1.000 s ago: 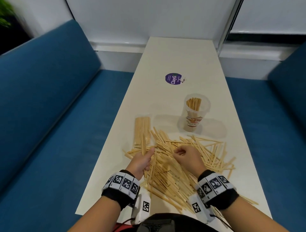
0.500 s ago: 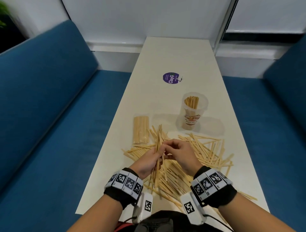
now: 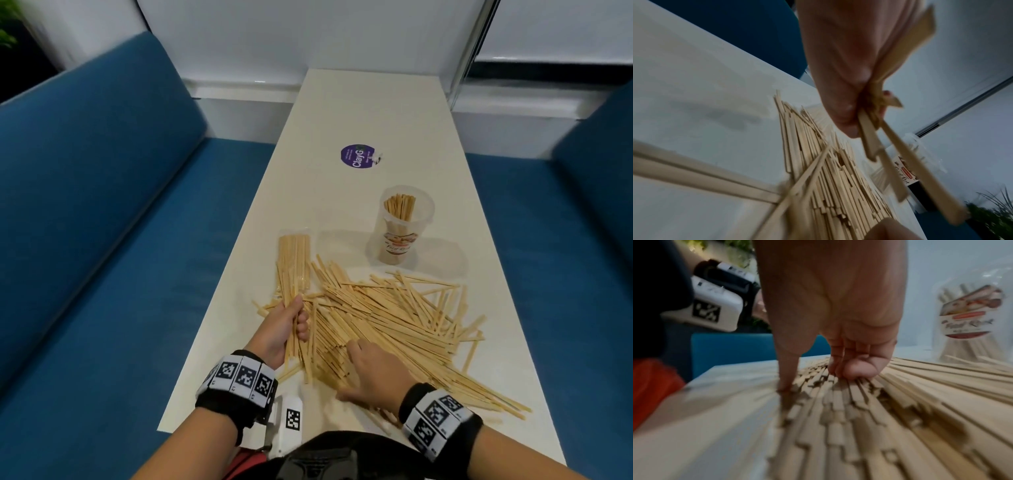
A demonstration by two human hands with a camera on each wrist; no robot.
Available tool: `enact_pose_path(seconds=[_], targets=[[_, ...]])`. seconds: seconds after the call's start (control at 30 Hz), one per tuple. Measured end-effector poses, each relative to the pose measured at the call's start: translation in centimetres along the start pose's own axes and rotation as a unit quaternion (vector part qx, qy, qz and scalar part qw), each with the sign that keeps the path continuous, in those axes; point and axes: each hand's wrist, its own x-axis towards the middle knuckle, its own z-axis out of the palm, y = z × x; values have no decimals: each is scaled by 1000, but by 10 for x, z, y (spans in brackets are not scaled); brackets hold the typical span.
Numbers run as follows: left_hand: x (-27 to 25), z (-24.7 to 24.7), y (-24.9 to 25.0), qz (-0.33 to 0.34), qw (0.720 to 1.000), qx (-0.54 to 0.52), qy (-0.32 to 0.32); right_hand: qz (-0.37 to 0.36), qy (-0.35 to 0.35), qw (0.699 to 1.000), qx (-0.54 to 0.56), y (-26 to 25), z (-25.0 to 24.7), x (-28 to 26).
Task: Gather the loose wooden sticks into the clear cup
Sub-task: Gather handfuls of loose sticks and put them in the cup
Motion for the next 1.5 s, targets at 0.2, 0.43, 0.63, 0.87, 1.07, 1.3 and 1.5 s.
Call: enact_pose_path(seconds=[0.2,0.43,0.63,0.87,1.07,1.3,1.5], targets=[[5,-7,-4,-22,1000,16,8,23,48,996,68,8,-11,-1],[6,-1,-10,-32,993,110,-14,42,54,992,109,15,-5,-9],[6,3,-12,-46,988,147,-23,48,60,992,95,6,-4,-6],[2,10,-14,-58,975,211,-45,127,98,972,174,27,-31,-12],[4,22,-15,-58,954,287,-60,146,106,942,281,47,-49,-26],[5,59,-16,-71,954,284,-56,131,155,895,397,40,-51,-22],[18,77,-19,-61,975,211,-9,123,197,878,419,19,-57,-16]])
